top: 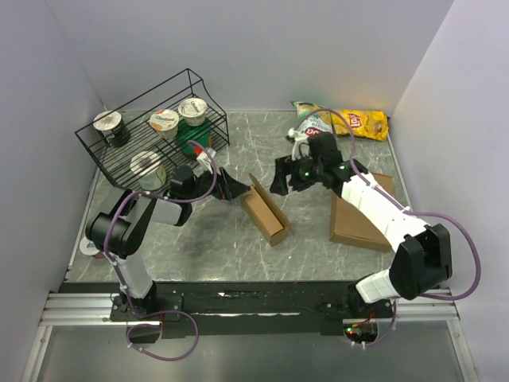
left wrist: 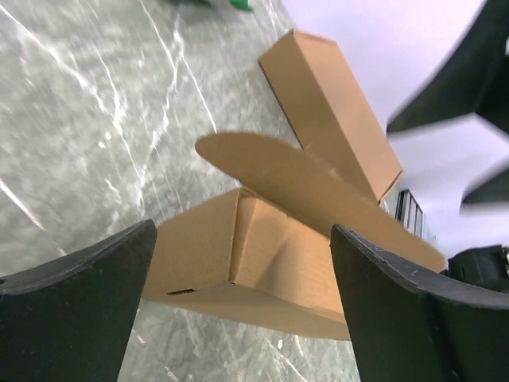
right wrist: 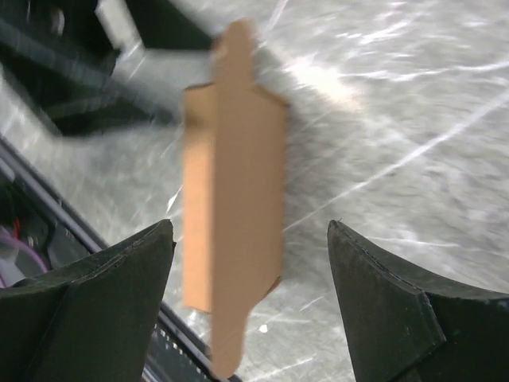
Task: Fold the paper box
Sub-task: Adjust the paper box at the center of the board.
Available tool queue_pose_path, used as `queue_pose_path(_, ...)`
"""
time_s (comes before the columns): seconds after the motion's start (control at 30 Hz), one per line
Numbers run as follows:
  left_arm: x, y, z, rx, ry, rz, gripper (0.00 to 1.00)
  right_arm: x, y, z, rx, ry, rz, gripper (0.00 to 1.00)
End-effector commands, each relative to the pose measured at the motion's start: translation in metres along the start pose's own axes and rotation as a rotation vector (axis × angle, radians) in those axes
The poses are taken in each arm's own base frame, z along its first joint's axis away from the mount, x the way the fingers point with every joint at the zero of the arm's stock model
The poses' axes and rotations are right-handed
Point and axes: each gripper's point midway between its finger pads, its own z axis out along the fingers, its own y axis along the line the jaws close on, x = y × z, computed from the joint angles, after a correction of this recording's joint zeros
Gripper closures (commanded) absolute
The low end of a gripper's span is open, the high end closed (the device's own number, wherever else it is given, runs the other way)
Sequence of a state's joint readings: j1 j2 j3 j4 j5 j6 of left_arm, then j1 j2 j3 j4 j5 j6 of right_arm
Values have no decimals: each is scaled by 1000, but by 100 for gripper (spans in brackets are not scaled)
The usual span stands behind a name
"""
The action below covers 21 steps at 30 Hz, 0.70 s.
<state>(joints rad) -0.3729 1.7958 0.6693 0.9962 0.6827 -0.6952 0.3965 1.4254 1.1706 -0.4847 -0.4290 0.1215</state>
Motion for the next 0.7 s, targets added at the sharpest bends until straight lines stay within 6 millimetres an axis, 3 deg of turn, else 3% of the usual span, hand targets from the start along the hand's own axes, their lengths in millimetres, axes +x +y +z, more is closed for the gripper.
queue_pose_path(0.0, -46, -11, -11, 11, -94, 73, 2, 7, 19, -6, 32, 27, -147, 16)
queue_pose_path(0.3, -59, -14, -29, -38, -115, 101, 1, 26, 15, 22, 140, 119, -276, 27)
queue_pose_path(0.43, -60, -23, -36, -30, -127, 98, 1, 32, 14, 34, 131, 151, -307, 39)
queue_pose_path(0.57, -55, -26, -43, -44, -118, 99, 1, 36, 15, 42, 109, 165, -332, 58)
queue_pose_path(0.67, -51, -27, -47, -55, -106, 94, 1, 36, 18, 46, 91, 162, -351, 63)
